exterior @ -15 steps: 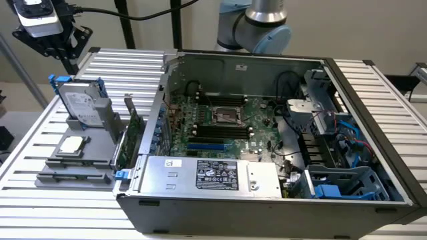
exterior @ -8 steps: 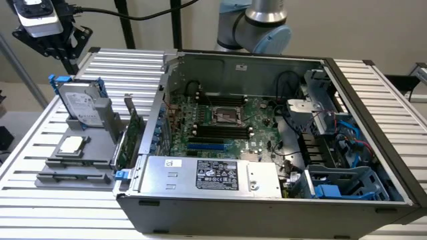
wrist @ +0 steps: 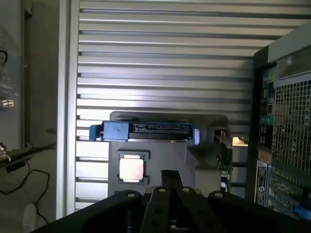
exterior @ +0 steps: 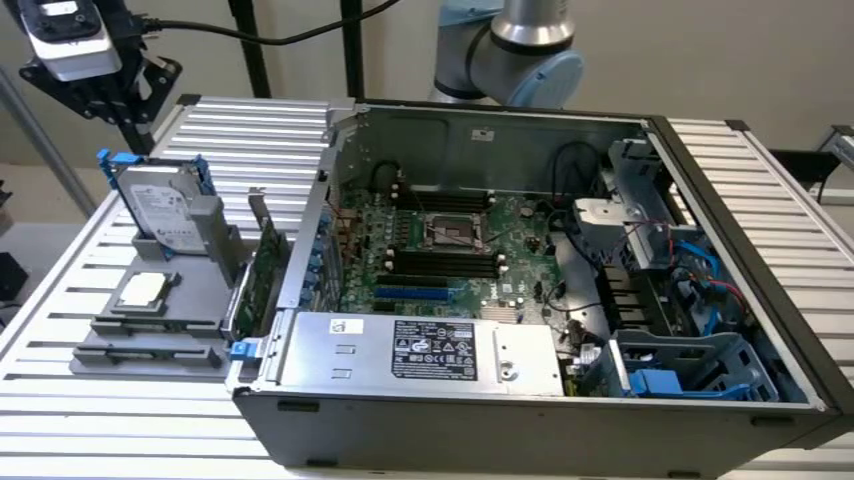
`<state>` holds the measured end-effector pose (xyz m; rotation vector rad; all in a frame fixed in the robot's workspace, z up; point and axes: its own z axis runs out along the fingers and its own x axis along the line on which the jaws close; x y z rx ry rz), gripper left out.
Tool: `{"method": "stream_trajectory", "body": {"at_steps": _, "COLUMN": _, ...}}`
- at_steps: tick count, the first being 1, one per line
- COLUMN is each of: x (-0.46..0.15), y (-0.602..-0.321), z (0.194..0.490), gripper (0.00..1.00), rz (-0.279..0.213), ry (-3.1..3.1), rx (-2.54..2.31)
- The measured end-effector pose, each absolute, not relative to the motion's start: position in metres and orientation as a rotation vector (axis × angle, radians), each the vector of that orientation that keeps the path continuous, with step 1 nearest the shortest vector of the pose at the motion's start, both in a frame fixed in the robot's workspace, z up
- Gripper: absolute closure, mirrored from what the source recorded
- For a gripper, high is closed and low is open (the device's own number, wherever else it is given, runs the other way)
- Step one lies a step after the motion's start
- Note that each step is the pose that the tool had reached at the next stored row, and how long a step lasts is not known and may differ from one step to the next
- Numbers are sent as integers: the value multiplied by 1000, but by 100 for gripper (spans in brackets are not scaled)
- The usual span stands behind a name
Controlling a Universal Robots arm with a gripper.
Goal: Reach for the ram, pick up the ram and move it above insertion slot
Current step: 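Reach for the ram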
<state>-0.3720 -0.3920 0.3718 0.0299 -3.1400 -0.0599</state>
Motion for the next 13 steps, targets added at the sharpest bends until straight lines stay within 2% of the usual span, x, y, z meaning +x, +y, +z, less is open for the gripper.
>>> {"method": "stream_trajectory", "body": {"at_steps": 13, "x": -372, "y": -451, "z": 361, "gripper": 89, "rz": -58, "ry": -3140, "rx": 30}}
